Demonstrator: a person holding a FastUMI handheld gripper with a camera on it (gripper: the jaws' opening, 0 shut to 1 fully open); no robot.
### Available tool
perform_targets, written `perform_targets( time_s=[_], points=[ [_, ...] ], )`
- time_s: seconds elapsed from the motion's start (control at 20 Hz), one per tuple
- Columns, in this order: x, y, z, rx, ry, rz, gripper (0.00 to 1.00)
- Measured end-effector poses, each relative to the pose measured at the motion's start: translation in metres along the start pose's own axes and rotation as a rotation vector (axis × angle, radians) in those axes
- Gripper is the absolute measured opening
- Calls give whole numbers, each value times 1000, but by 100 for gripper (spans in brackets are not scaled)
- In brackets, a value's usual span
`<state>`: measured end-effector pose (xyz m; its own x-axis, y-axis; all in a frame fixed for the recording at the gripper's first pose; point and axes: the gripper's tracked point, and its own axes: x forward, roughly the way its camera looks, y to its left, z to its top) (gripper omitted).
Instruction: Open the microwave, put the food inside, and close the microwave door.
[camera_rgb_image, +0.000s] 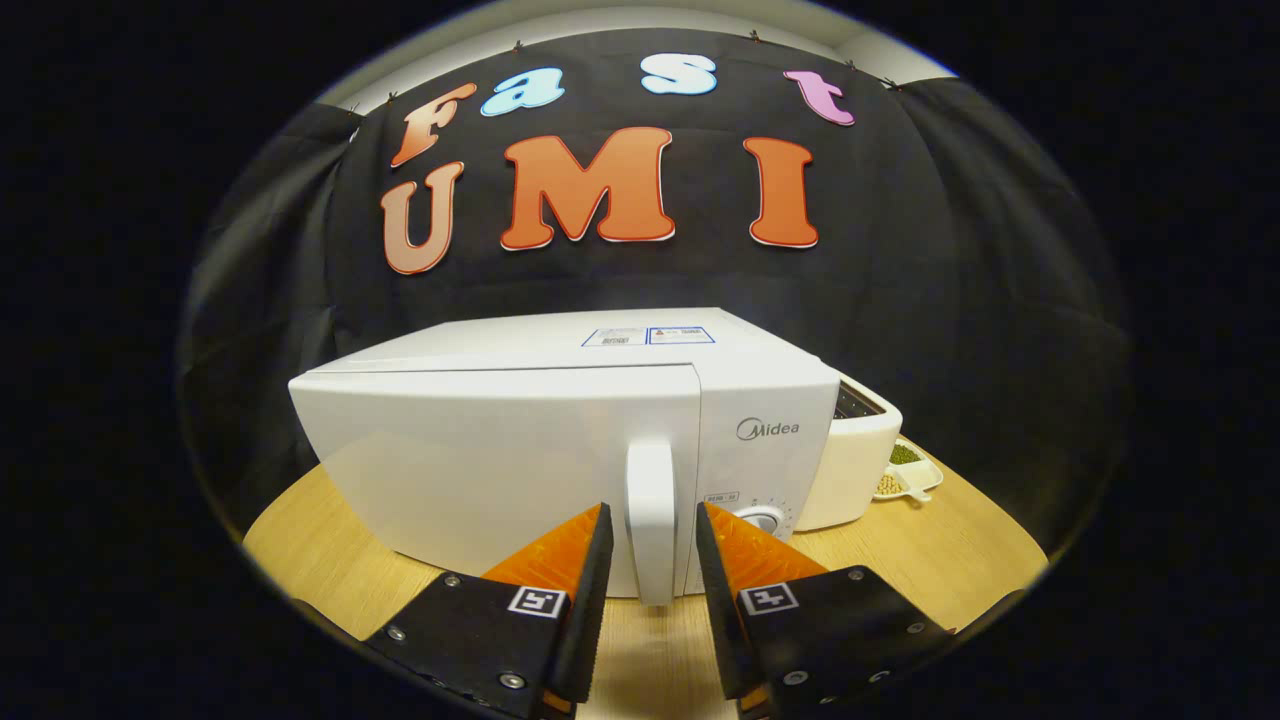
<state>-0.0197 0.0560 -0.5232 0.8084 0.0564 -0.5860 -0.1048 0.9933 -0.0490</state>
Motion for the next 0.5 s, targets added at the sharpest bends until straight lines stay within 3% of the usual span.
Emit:
perform_targets(
  time_s=[0.3, 0.5],
  points=[
    [16, -1, -14, 37, 46, -40, 29],
    [15, -2, -15, 30, 47, -97, 22]
  ],
)
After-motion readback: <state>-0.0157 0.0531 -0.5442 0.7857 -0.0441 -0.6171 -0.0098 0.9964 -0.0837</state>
